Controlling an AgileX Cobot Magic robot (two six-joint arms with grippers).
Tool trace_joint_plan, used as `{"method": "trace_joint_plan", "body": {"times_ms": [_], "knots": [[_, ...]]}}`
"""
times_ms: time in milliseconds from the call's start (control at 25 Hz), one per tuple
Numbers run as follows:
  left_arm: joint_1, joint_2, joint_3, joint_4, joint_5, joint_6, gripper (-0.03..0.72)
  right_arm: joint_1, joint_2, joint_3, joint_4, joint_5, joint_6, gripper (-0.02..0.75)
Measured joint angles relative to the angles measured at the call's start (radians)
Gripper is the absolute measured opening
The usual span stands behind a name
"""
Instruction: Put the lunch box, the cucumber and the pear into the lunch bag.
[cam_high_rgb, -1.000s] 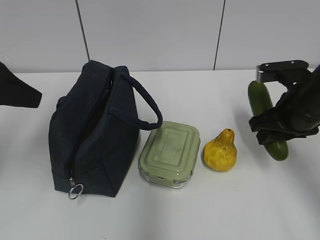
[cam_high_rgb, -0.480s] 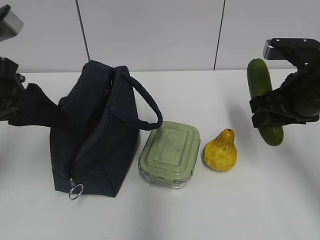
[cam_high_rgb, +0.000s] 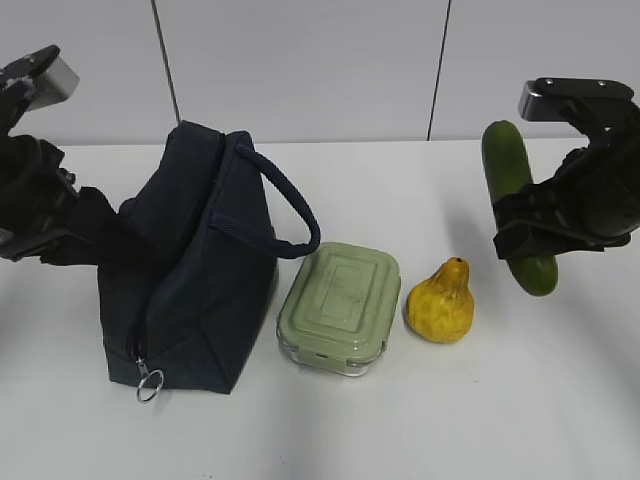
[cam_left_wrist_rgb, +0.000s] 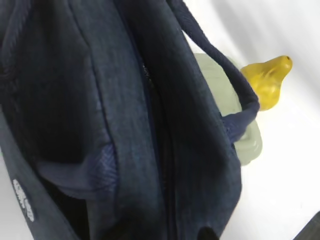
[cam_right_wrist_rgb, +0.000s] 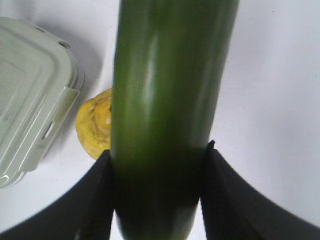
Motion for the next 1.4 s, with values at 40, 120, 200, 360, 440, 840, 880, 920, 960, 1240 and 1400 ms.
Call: {"method": "trace_joint_plan", "body": {"times_ms": [40, 120, 200, 360, 440, 840, 880, 920, 960, 1240, 1400], "knots": [[0.0, -0.021, 0.0, 0.005, -0.002, 0.0, 0.249, 0.0, 0.0, 0.0, 0.0, 0.0, -0.002, 0.341], [0.0, -0.062, 0.0, 0.014, -0.011, -0.005, 0.249, 0.0, 0.0, 0.0, 0.002, 0.0, -0.004, 0.341], [0.0, -0.104, 0.0, 0.03, -0.013, -0.012, 0.249, 0.0, 0.0, 0.0, 0.002, 0.0, -0.008, 0.341], [-0.001, -0.132, 0.0, 0.097, -0.011, -0.06, 0.249, 0.0, 0.0, 0.0, 0.002, 0.0, -0.008, 0.341], [-0.001, -0.123, 0.0, 0.121, -0.011, -0.077, 0.253, 0.0, 0.0, 0.0, 0.002, 0.0, -0.008, 0.341], [-0.001, -0.031, 0.0, 0.133, -0.026, -0.097, 0.319, 0.0, 0.0, 0.0, 0.019, 0.004, -0.016, 0.339], [-0.001, -0.018, 0.0, 0.133, -0.028, -0.097, 0.319, 0.0, 0.0, 0.0, 0.025, 0.004, -0.017, 0.339], [-0.001, -0.005, 0.0, 0.133, -0.031, -0.097, 0.319, 0.0, 0.0, 0.0, 0.028, 0.004, -0.017, 0.339], [-0.001, 0.005, 0.0, 0.132, -0.033, -0.097, 0.319, 0.0, 0.0, 0.0, 0.036, 0.004, -0.024, 0.339], [-0.001, 0.037, 0.0, 0.127, -0.038, -0.09, 0.037, 0.0, -0.002, 0.0, 0.208, 0.016, -0.158, 0.339], [-0.001, 0.037, 0.0, 0.127, -0.04, -0.089, 0.008, 0.015, -0.018, -0.004, 0.367, 0.031, -0.284, 0.339]]}}
